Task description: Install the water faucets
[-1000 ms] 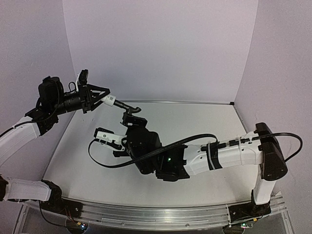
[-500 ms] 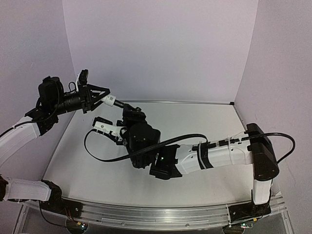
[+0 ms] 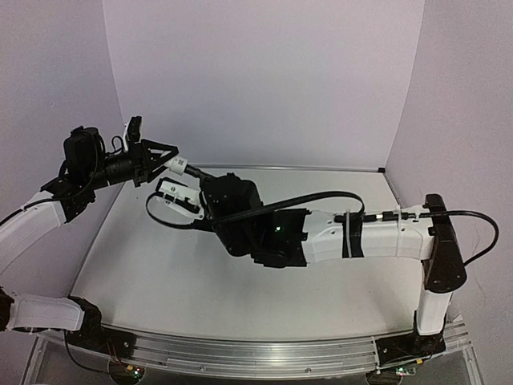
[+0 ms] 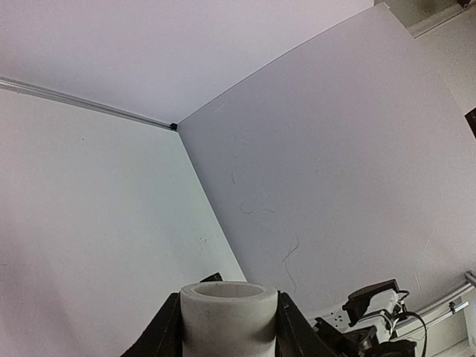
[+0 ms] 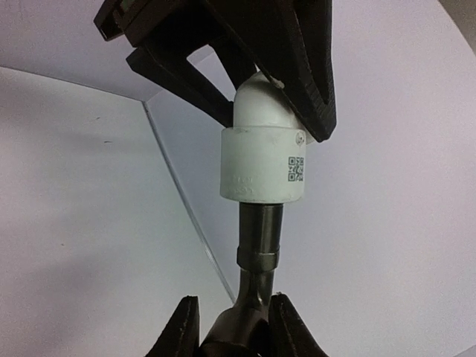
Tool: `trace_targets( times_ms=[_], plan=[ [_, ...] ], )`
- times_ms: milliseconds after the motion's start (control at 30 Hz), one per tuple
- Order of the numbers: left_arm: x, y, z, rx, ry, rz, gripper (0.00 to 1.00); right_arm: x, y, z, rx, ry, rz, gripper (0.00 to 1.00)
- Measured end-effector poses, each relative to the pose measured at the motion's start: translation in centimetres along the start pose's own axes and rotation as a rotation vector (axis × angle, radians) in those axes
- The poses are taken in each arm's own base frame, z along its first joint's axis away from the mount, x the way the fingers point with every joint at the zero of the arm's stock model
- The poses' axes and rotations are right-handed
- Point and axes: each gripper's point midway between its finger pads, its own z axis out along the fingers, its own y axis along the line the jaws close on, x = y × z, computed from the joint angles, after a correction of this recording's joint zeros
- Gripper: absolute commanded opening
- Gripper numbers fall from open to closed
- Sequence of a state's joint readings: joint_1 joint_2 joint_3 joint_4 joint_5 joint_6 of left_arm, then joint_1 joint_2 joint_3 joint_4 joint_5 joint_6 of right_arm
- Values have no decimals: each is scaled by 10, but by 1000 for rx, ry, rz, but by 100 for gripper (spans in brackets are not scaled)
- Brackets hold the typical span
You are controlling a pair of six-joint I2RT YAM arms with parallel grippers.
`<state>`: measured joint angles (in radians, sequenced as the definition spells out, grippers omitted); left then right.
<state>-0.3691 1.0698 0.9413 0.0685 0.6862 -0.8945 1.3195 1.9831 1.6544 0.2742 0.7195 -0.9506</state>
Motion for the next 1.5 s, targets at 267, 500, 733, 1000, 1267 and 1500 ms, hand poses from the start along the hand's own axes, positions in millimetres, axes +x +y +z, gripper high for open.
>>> trace_targets(
  times_ms=[267,500,733,1000,1267,1500],
  plan=[
    [3,0,1,5,18,-5,0,-3,-12,-7,-343,-83,257,0],
    [7,-5,4,39,46,-5,0,0,-46,-7,-730,-201,727,0],
    [9,-21,4,103,63,13,0,10,-72,7,-1125,-214,1151,0],
    [15,-2,9,56,90,-54,0,30,-50,30,-1370,-103,1396,2],
    [18,5,9,42,103,-97,0,42,-37,51,-1414,-46,1496,25],
    [18,-12,7,107,110,-51,0,72,-23,66,-1297,66,1549,64]
  ],
)
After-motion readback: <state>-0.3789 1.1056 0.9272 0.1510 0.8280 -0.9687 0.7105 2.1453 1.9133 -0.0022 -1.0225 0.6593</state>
